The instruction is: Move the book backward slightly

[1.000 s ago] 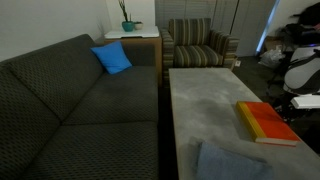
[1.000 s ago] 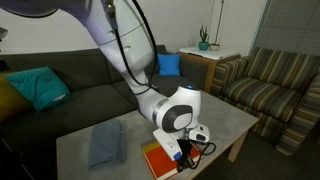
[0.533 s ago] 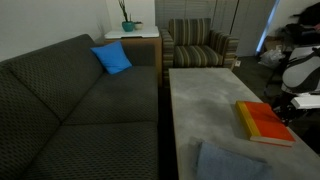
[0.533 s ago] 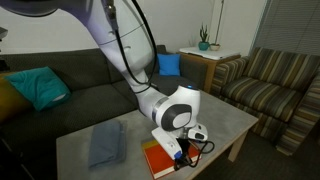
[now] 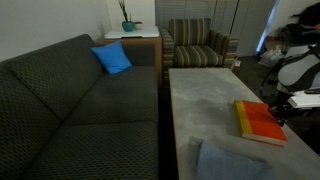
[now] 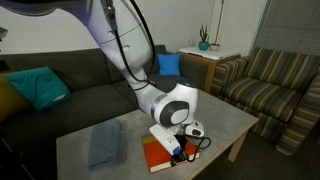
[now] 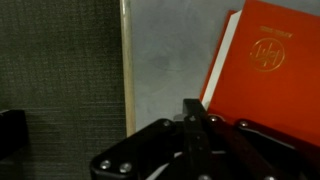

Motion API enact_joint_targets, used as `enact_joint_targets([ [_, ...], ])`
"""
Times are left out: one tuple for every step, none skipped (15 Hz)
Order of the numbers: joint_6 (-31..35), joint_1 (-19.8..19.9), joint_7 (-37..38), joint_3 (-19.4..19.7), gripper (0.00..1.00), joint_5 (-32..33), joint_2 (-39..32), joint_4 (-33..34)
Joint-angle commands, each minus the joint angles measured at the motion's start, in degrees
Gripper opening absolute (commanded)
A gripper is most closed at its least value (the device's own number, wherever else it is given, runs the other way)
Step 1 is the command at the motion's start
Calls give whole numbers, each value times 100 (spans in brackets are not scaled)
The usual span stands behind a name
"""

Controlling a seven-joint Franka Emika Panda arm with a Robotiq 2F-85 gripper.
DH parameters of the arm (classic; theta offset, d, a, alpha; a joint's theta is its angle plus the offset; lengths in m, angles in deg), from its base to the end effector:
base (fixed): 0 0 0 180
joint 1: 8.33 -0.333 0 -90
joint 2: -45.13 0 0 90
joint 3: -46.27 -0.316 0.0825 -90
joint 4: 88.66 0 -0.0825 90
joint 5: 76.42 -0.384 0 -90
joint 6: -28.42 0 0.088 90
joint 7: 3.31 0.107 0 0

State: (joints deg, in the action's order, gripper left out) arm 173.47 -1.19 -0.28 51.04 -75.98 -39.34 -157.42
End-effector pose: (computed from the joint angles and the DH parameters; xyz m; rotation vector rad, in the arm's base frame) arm 0.6303 -0.1237 -0.1409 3.0396 -0.2817 -0.2233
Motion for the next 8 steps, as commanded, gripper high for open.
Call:
enact_joint_targets([
  [-273,-53,-158,-79,0,31,0,136],
  [-323,-86,-162,-85,0,37,0,158],
  [-380,-116,-171,-96,0,40,0,183],
  [-426,-155,-182,-108,0,48,0,208],
  [-469,-183,-198,-125,0,50,0,230],
  [-504,-230,-203,-134,0,62,0,249],
  [-537,-271,-211,-140,0,73,0,266],
  [-571,-319,-217,-144,0,88,1,284],
])
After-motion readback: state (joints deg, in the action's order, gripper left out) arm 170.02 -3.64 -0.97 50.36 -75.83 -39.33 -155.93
